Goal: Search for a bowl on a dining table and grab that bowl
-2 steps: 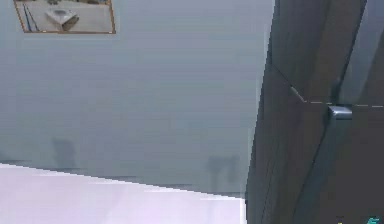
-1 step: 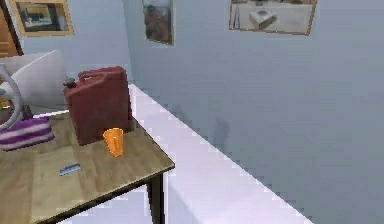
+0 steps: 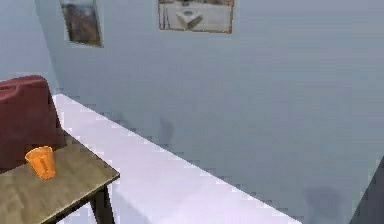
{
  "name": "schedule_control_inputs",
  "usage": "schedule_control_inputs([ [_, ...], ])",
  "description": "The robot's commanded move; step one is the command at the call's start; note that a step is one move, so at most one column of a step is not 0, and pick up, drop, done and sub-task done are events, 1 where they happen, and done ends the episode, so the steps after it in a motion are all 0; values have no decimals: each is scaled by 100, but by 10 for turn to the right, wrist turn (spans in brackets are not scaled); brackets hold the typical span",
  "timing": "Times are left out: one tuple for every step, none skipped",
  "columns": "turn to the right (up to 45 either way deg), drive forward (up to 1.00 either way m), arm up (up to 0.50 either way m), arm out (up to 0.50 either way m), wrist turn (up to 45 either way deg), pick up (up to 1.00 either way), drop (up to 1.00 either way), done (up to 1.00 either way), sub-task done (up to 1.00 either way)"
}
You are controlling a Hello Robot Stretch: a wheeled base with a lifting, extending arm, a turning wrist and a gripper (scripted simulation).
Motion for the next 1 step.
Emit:
schedule_control_inputs([
  [0, 95, 0, 0, 0, 0, 0, 0, 0],
])
